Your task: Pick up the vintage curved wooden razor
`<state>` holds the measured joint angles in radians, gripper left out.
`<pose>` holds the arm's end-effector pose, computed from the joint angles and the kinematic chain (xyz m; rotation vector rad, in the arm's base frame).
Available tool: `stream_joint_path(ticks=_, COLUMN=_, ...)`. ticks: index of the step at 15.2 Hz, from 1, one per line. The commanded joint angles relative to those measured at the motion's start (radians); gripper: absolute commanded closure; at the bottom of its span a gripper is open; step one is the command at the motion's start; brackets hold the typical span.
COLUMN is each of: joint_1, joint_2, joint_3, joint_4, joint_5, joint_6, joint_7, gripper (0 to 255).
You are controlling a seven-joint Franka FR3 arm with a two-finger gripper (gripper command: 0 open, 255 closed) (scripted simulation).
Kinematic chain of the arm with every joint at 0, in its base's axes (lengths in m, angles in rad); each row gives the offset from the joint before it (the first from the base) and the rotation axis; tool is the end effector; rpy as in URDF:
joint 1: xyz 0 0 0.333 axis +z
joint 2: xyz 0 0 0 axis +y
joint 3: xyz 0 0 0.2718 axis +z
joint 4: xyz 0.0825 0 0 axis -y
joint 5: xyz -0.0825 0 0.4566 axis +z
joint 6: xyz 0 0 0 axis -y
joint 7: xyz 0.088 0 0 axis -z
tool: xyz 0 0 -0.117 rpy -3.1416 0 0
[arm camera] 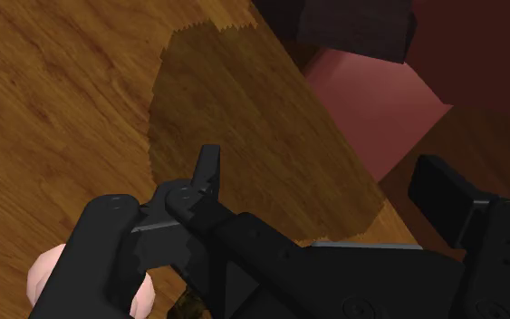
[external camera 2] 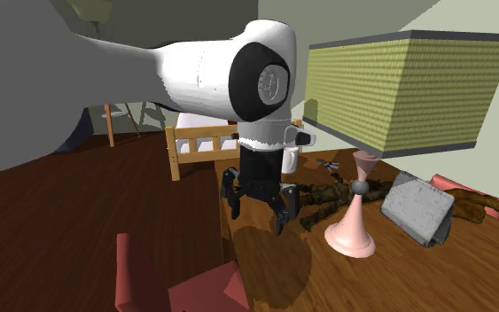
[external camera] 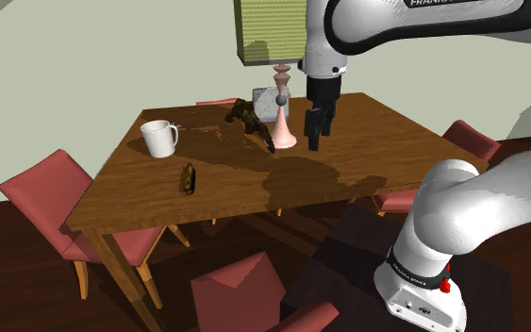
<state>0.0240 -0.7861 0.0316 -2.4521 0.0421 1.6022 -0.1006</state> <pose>0.4079 0.0275 0.4996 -3.1106 -0.2236 0.0990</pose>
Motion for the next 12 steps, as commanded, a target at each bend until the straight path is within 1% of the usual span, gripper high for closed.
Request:
stream_joint_path(ticks=1, joint_1=0.0, joint_2=0.0, joint_3=0.0, joint_4=0.0, joint_5=0.0, joint_6=0.0, joint_7=0.0, gripper=0)
stream_joint_path(ticks=4, joint_1=-0.003, joint_2=0.096, joint_3=0.081, joint_4=0.057, joint_5=0.027, joint_6=0.036, joint_7=0.125, gripper=0)
stream_joint_path(ticks=7, joint_1=-0.014, joint_2=0.204, joint_3=0.156, joint_4=0.13, joint_5=0.037, joint_6=0.065, joint_7=0.249, gripper=0)
stream_joint_path(ticks=12, joint_1=-0.037, joint_2=0.407, joint_3=0.267, joint_4=0.285, joint_5=0.014, joint_6=0.092, joint_7=0.463, gripper=0)
